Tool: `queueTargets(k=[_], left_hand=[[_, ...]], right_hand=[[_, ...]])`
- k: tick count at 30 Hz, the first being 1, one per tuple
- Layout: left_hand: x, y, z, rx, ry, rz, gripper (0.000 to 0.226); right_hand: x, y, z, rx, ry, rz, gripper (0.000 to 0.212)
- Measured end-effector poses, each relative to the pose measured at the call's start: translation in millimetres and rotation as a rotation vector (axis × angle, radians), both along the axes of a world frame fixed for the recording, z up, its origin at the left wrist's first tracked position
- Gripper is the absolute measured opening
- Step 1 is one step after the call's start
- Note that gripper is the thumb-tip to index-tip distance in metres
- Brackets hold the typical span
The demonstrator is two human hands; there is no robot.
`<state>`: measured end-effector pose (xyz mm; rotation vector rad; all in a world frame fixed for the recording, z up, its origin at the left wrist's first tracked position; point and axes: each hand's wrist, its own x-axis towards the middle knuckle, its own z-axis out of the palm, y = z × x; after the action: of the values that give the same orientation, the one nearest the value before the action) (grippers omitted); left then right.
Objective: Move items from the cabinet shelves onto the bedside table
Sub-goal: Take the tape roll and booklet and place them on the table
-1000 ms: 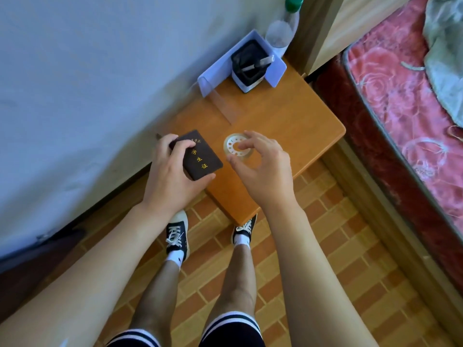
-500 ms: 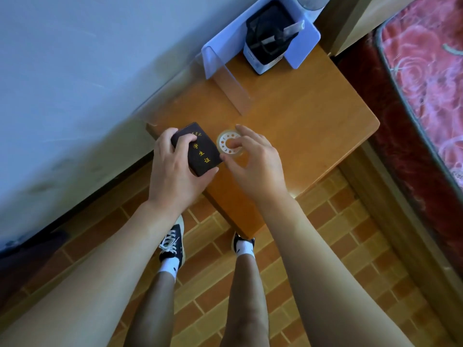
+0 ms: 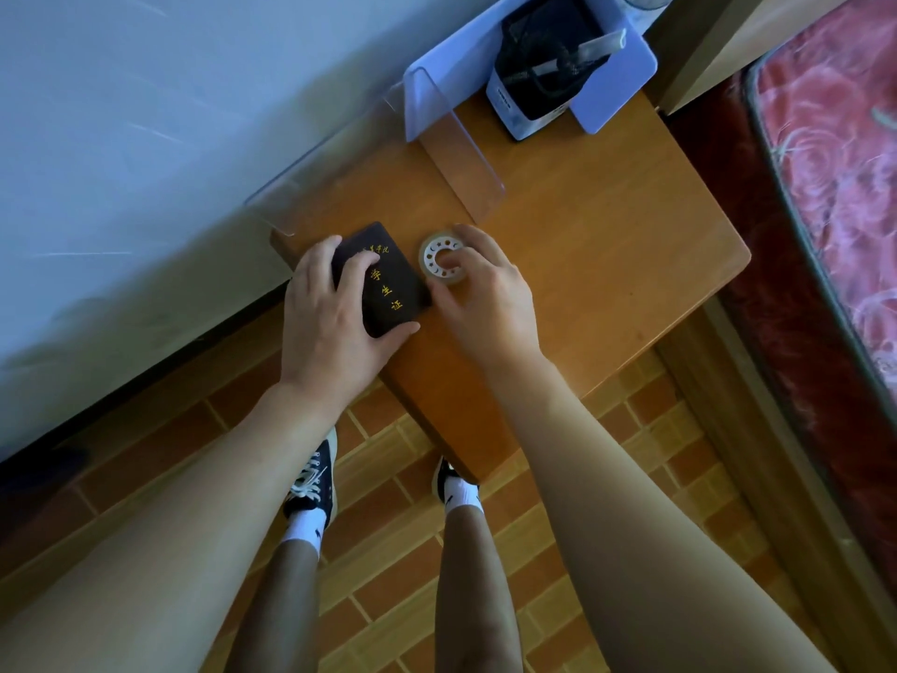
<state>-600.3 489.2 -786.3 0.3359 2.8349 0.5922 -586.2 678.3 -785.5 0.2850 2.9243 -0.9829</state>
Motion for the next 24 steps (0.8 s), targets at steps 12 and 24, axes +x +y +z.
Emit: queueTargets(k=[12, 24], left_hand=[[20, -8, 11, 0.036, -0.036, -0.097, 0.071], [46, -14, 3, -0.018, -0.134, -0.214, 0.063]], right_hand=[[8, 3, -3, 0.055, -0.033, 0.079, 0.038], [37, -1, 1, 0.069, -0.094, 0.188, 0.046]])
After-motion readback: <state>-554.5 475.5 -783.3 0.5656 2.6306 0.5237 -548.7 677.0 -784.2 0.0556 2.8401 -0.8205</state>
